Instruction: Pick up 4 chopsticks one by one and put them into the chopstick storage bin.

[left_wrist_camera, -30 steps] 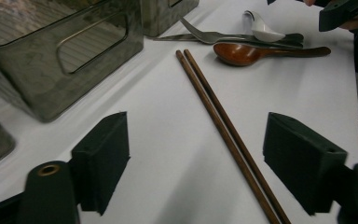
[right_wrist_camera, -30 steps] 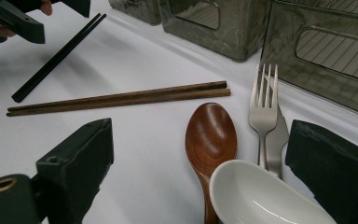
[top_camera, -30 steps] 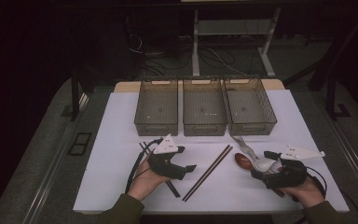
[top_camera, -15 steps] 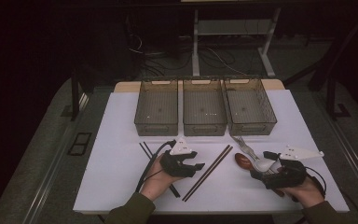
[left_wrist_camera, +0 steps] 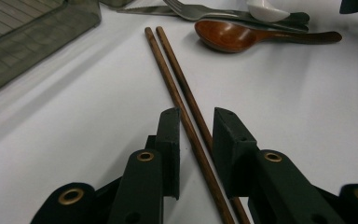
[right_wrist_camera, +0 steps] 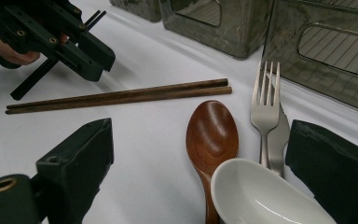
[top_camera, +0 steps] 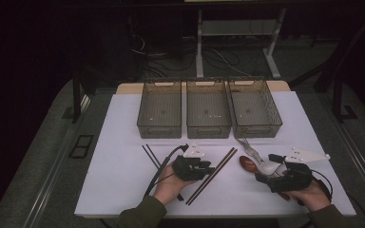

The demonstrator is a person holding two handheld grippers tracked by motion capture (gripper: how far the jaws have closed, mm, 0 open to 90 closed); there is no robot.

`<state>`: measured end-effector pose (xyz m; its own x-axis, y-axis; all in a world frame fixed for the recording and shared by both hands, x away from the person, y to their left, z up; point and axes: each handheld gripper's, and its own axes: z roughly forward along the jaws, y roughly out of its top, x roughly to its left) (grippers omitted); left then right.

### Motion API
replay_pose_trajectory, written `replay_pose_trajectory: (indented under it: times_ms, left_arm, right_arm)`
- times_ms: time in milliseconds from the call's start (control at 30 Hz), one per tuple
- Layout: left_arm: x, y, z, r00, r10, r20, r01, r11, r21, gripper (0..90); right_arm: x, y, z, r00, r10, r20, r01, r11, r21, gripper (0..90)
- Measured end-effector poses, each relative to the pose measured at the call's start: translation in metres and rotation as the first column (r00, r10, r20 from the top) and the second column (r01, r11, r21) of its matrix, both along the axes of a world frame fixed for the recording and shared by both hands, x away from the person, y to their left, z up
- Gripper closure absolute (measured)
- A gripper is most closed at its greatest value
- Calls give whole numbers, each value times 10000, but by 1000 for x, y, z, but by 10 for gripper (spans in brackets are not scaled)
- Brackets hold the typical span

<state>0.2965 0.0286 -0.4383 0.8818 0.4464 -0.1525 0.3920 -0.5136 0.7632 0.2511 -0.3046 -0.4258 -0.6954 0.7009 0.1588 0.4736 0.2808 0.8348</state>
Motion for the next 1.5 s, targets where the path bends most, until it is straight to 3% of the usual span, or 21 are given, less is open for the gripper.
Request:
replay_pose_trajectory:
  times_ms: [233,867,1333,1500]
  left_arm:
    - [-1,-6,-7,9998,-165,-147,170,9993,347,747]
    - [-1,-9,-14,9996,85,-256,-71,9985,538,760]
    - [-2,-8,-14,9995,306,-23,-304,9966,764,782]
    - [-5,-10,-15,9979,617,177,-629,9948,806,806]
  right_arm:
    - [0,0,0,10000,24,-1,-24,10000,-29,73]
    - [0,0,-1,10000,7,-41,-7,10000,-29,74]
    - [0,0,-1,10000,4,5,-4,10000,-34,73]
    - [0,0,-1,10000,-2,-7,2,10000,-33,73]
